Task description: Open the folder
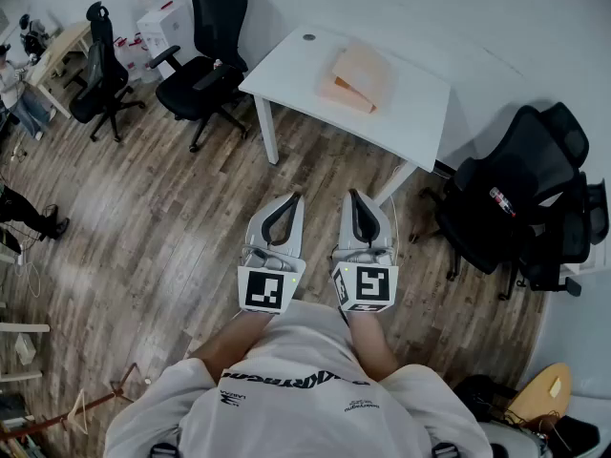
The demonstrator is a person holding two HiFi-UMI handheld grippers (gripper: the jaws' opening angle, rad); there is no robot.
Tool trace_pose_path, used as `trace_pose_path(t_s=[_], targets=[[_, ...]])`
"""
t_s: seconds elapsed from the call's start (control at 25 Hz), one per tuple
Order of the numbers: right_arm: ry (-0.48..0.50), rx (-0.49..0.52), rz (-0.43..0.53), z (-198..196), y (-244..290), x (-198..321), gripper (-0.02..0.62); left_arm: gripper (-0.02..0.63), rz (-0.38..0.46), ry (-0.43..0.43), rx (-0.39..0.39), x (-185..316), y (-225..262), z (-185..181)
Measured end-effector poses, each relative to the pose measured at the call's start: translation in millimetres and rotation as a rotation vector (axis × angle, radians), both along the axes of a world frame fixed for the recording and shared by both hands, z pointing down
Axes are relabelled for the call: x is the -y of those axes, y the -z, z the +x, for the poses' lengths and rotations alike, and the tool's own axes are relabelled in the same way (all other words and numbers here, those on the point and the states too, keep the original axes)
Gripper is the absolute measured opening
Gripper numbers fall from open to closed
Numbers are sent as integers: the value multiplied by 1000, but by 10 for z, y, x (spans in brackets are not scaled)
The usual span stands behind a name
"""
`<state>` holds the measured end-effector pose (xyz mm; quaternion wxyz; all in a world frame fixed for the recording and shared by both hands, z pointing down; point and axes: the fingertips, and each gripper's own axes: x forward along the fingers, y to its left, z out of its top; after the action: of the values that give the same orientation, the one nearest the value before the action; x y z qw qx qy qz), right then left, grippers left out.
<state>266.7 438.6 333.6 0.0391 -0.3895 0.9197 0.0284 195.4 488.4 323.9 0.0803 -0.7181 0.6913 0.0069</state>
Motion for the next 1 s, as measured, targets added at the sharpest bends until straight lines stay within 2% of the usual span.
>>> trace_pose_path(t_s=[0.28,0.68,1.0], targets=[[40,35,-5,66,23,20,-5,-9,-2,13,3,22,1,68],[26,40,-36,116,-108,12,-5,-9,-37,32,2,-78,-193,93],[33,-4,-49,-399,-305,392,-4,-9,-55,41,-41,317,-416,-389]])
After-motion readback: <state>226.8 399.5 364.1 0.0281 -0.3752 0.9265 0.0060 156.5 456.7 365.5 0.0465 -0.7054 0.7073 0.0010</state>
